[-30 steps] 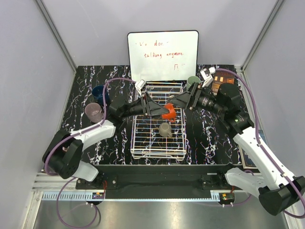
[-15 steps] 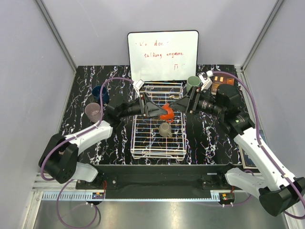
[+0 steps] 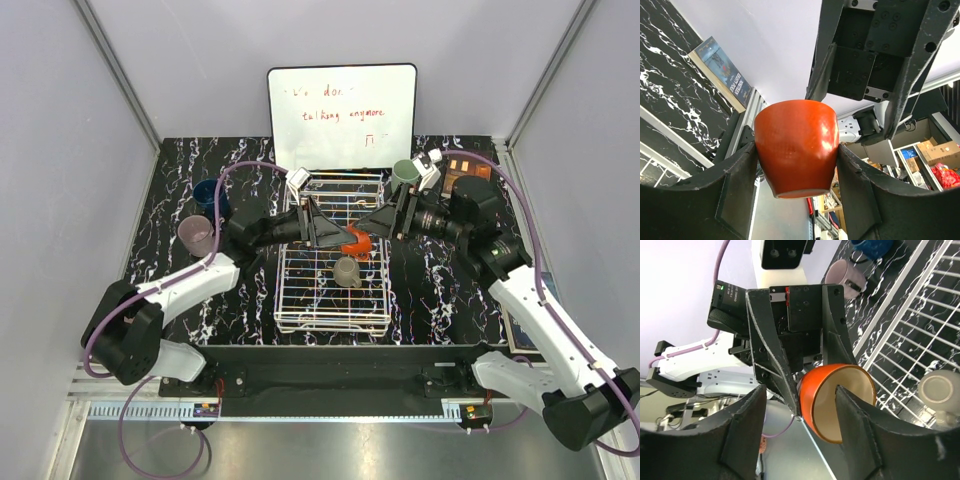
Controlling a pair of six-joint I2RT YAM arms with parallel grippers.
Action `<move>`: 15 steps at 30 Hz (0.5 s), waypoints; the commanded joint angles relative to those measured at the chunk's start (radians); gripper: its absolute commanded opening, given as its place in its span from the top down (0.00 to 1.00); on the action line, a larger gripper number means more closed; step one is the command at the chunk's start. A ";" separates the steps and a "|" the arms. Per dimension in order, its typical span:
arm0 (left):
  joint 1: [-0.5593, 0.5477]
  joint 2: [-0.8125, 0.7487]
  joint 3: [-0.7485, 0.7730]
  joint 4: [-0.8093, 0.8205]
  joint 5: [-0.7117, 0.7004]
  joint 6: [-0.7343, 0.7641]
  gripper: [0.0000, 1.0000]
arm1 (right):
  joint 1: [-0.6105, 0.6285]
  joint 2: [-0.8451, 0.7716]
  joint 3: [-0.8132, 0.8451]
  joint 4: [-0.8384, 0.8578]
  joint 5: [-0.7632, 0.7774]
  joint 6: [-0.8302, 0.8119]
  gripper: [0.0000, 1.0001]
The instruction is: Unload the cups from the dish rack
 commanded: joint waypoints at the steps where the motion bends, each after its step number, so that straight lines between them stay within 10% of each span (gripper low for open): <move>1: -0.013 -0.046 0.064 0.034 -0.003 0.018 1.00 | 0.013 0.022 0.000 0.034 -0.062 0.011 0.38; 12: -0.019 -0.072 0.056 -0.001 -0.005 0.047 1.00 | 0.018 0.059 0.003 0.038 -0.147 0.034 0.73; 15: -0.019 -0.075 0.050 0.001 -0.006 0.048 1.00 | 0.018 0.054 -0.002 0.037 -0.138 0.041 1.00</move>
